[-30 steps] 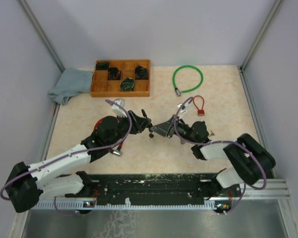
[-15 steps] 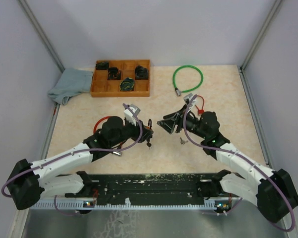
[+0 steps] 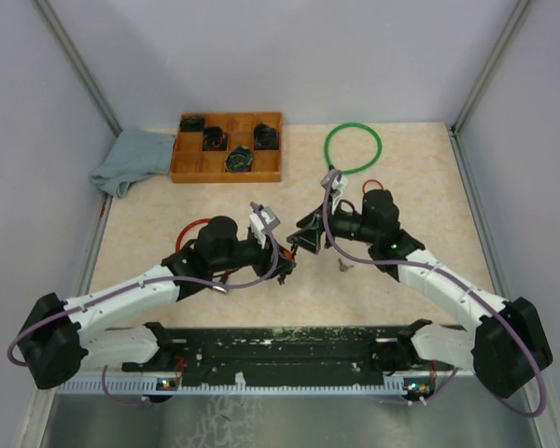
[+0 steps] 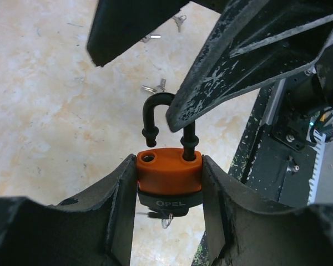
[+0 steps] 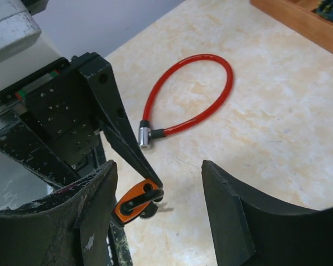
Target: Unlock with the key
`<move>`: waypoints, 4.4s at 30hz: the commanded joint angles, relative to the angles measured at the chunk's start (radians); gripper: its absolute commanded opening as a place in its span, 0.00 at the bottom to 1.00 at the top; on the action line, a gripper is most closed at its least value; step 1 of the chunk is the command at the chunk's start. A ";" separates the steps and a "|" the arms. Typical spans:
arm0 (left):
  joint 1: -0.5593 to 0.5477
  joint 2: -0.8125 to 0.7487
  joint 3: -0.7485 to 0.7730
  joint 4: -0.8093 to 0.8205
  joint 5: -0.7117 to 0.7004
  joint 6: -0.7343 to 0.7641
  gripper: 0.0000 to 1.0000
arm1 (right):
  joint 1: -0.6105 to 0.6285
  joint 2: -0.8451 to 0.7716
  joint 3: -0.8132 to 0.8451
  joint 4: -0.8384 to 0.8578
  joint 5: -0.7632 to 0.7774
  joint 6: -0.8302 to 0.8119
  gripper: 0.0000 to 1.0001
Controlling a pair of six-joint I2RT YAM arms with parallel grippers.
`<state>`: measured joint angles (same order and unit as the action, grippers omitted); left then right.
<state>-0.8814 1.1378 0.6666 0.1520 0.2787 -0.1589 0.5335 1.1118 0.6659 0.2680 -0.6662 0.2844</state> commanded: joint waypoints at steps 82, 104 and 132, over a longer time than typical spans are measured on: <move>0.331 1.006 0.921 -0.709 -0.590 -0.176 0.00 | -0.059 -0.097 -0.082 -0.149 0.316 -0.140 0.50; 0.396 0.711 0.700 -0.600 -0.487 -0.284 0.81 | -0.059 0.004 -0.005 -0.262 0.526 -0.094 0.56; 0.323 0.315 0.086 -0.552 -0.497 -0.489 0.65 | -0.094 0.119 0.069 -0.410 0.710 -0.040 0.61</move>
<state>-0.5018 1.4315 0.7673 -0.3592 -0.2245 -0.6312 0.4461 1.2446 0.7383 -0.1745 0.0681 0.2363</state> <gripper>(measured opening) 0.695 0.612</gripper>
